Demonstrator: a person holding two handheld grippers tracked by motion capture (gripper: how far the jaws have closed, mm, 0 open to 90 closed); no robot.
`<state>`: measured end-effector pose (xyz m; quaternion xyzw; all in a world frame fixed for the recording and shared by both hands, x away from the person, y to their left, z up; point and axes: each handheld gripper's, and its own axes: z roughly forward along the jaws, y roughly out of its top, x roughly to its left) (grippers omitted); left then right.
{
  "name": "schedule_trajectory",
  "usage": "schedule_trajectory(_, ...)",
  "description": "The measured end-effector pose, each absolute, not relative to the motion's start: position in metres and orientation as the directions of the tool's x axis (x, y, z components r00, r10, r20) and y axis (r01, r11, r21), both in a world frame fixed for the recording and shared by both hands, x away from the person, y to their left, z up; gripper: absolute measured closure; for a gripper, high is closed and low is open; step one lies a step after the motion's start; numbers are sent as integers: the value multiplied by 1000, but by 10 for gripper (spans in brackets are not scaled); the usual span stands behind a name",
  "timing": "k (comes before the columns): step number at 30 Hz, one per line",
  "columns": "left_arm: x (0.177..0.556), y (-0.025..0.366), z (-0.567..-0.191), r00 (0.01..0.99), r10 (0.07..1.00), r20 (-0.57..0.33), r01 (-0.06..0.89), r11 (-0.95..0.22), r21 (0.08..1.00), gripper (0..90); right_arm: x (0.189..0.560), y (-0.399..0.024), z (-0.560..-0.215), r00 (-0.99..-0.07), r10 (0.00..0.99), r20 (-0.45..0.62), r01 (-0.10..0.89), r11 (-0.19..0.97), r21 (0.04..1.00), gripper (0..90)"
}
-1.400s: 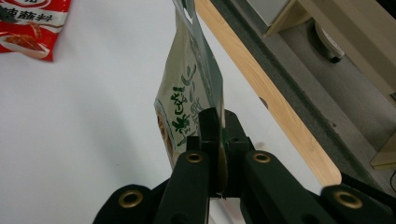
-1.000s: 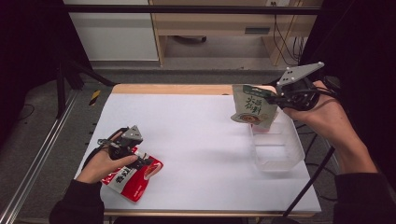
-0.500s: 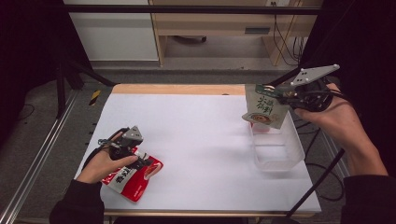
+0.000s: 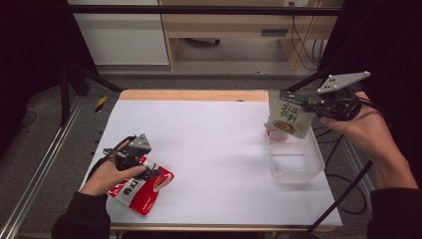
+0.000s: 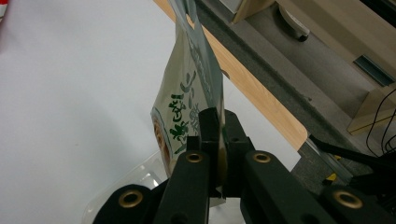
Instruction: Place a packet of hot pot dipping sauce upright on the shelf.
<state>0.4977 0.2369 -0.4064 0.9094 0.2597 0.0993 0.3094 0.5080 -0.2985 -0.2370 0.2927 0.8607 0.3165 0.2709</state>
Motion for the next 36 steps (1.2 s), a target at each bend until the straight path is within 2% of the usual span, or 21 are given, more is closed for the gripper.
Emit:
schedule_trajectory(19,498,241,-406,840,543,16,420,-668,615,69,521,-315,-267,-681,689,-247,374,618,692,900)
schedule_trajectory(36,499,244,-408,835,550,15,428,-666,611,69,530,-315,-275,-700,669,-251,355,631,690,900)
